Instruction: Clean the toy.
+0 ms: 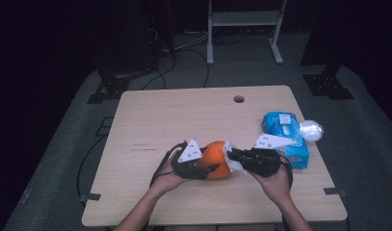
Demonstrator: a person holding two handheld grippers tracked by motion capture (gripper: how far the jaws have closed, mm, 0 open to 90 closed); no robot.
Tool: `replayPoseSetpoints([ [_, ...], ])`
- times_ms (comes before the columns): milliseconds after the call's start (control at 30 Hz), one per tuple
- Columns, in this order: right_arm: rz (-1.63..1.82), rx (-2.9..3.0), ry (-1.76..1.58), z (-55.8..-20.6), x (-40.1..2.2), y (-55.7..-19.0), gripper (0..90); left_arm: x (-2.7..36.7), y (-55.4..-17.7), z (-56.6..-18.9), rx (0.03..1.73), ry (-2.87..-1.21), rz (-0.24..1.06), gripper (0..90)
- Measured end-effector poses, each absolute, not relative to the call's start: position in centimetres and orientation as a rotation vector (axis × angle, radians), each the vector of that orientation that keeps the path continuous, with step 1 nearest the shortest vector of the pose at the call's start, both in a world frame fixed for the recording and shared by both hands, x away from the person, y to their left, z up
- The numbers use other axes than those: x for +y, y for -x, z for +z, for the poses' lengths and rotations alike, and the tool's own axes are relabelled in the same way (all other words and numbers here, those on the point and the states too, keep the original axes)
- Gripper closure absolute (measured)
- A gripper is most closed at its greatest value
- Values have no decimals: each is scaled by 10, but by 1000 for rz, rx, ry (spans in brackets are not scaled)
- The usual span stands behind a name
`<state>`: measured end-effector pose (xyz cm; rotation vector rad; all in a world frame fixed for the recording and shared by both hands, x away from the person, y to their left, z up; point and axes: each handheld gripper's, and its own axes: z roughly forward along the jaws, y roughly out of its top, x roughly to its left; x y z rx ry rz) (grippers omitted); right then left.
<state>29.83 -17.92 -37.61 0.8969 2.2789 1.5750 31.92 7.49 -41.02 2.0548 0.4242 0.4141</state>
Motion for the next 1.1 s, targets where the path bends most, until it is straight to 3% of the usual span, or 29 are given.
replayPoseSetpoints([
  [167, 1579, 2289, -968, -388, -171, -315, 820, 64, -316, -420, 422, -2116, 410, 293],
  [333, 1583, 2344, -989, -400, -180, -315, 820, 74, -322, -412, 473, -2044, 264, 211],
  [500, 1527, 2387, -991, -404, -190, -310, 819, 71, -322, -418, 456, -2068, 226, 227],
  [633, 1501, 2337, -1051, -407, -203, -308, 816, 64, -313, -423, 323, -2148, 194, 228],
  [667, 1517, 2301, -1106, -409, -210, -310, 814, 64, -311, -420, 284, -2161, 88, 228],
  [733, 1527, 2307, -1128, -412, -212, -311, 811, 65, -310, -417, 261, -2168, 43, 227],
  [833, 1509, 2348, -1106, -413, -213, -309, 809, 68, -312, -412, 258, -2155, 28, 197],
  [933, 1501, 2416, -1061, -415, -217, -305, 805, 68, -321, -405, 312, -2083, 103, 167],
  [1100, 1488, 2449, -1054, -421, -224, -299, 802, 48, -342, -408, 294, -2131, 124, 153],
])
